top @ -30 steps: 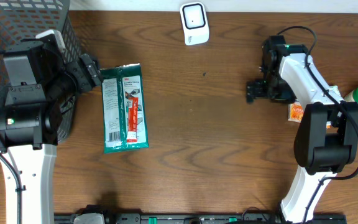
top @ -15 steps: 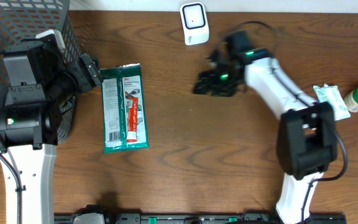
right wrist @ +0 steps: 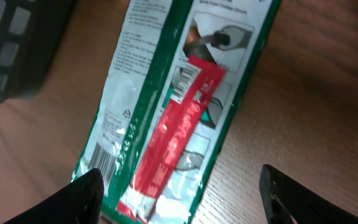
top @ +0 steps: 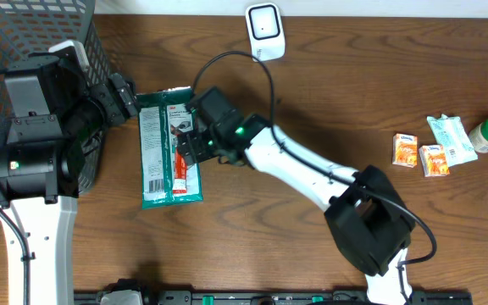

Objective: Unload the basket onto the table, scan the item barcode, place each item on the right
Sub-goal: 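Move the right gripper left to the red tube on the glove package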

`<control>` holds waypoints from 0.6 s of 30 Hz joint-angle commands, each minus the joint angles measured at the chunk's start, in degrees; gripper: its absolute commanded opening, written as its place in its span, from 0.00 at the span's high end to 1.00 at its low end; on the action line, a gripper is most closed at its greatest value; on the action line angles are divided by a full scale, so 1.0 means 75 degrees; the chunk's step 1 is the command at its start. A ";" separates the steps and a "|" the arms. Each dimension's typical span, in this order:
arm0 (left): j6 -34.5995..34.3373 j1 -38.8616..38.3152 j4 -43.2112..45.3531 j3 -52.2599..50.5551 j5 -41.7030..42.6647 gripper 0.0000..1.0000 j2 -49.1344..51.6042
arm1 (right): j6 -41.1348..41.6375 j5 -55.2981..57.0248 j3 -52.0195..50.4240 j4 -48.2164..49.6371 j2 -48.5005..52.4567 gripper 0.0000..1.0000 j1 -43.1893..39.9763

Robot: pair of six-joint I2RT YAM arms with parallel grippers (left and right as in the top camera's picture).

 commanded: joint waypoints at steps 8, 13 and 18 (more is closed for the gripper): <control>0.0093 0.0038 0.0000 0.0041 0.0044 0.13 -0.0006 | 0.0565 0.1938 -0.0029 0.0568 0.0192 0.29 0.0912; 0.0093 0.0038 0.0000 0.0041 0.0044 0.13 -0.0006 | 0.0565 0.2253 -0.0026 0.0697 0.0627 0.30 0.1300; 0.0093 0.0038 0.0000 0.0041 0.0044 0.13 -0.0006 | 0.0562 0.2562 -0.0029 0.0755 0.1052 0.35 0.1556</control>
